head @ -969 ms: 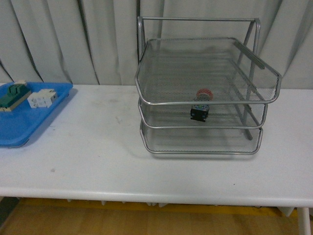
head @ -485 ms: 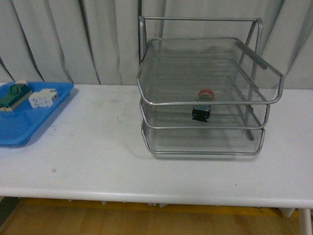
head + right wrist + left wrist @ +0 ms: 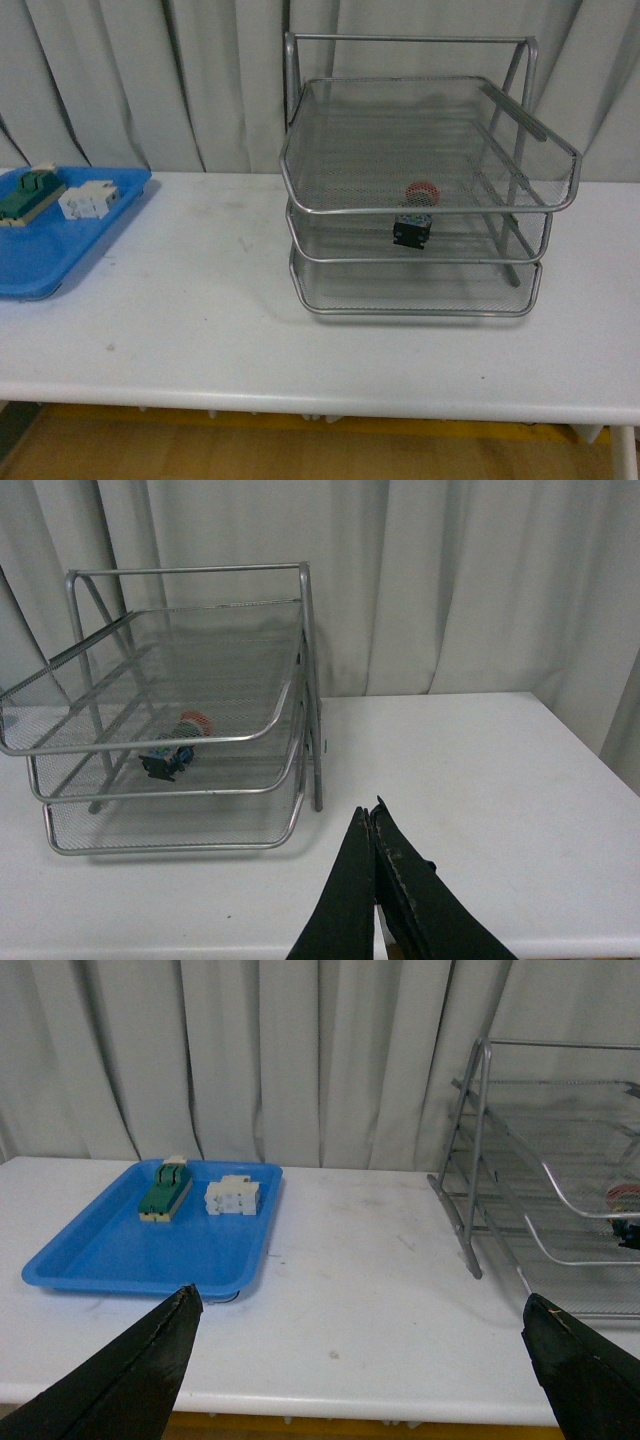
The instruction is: Place button on rack with both arms
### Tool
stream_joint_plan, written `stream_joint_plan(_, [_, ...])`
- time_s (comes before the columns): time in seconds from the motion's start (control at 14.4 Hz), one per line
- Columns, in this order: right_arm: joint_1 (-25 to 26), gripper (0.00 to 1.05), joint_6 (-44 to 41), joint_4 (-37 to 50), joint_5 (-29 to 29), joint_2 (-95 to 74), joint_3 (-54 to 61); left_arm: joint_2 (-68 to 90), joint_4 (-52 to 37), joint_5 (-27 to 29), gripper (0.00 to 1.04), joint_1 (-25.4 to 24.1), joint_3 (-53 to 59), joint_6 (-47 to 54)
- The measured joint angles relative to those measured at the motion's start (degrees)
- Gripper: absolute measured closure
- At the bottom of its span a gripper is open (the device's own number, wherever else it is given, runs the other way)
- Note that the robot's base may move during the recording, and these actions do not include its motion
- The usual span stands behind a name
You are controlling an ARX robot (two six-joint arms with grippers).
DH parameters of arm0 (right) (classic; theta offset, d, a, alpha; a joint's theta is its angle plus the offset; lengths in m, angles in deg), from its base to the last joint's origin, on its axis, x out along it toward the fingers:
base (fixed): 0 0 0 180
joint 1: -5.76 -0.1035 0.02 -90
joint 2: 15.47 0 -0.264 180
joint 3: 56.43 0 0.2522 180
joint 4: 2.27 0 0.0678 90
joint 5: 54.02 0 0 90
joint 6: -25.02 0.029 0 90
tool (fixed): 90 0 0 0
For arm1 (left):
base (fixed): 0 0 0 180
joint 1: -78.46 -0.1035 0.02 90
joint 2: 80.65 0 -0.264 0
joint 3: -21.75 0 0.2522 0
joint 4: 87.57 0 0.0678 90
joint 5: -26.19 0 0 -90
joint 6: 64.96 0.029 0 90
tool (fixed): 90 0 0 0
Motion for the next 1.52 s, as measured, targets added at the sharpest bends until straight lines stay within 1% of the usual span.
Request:
stream_joint_plan(0.55, [0.0, 1.03, 0.0, -9.9, 0.0, 9.5, 0.0, 0.0, 0.0, 0.0, 0.07, 0.0, 0.0, 0.0])
stream_joint_plan(0.62, [0.0, 1.03, 0.0, -15.2, 0.0, 12.8, 0.0, 0.0, 0.0, 0.0, 0.07, 0.0, 0.0, 0.0])
stream_joint_plan(0.69, [0.0, 1.03, 0.0, -18.7, 0.0, 15.8, 0.0, 0.0, 0.0, 0.0, 0.07, 0.0, 0.0, 0.0])
stream_joint_plan(0.9, [0.0, 1.03, -0.1, -17.7, 0.0, 18.4, -0.1, 0.0, 0.0, 0.0, 0.07, 0.0, 0.0, 0.0])
stream_joint_plan(0.97, [0.0, 1.03, -0.1, -19.0, 0.0, 18.4, 0.0, 0.0, -0.1, 0.0, 0.07, 0.0, 0.0, 0.0])
stream_joint_plan(1.18, [0.0, 1.03, -0.2, -18.8, 0.0, 18.4, 0.0, 0.0, 0.0, 0.0, 0.07, 0.0, 0.0, 0.0])
stream_joint_plan(1.25, [0.0, 0.96, -0.2, -18.8, 0.0, 18.4, 0.0, 0.0, 0.0, 0.0, 0.07, 0.0, 0.0, 0.0])
stream_joint_plan(1.38, [0.0, 0.71, -0.2, -18.8, 0.0, 18.4, 0.0, 0.0, 0.0, 0.0, 0.07, 0.0, 0.0, 0.0])
stream_joint_plan(1.45, [0.0, 0.56, -0.2, -18.8, 0.0, 18.4, 0.0, 0.0, 0.0, 0.0, 0.07, 0.0, 0.0, 0.0])
stream_joint_plan(1.52, [0.0, 0.45, -0.2, -18.8, 0.0, 18.4, 0.0, 0.0, 0.0, 0.0, 0.07, 0.0, 0.0, 0.0])
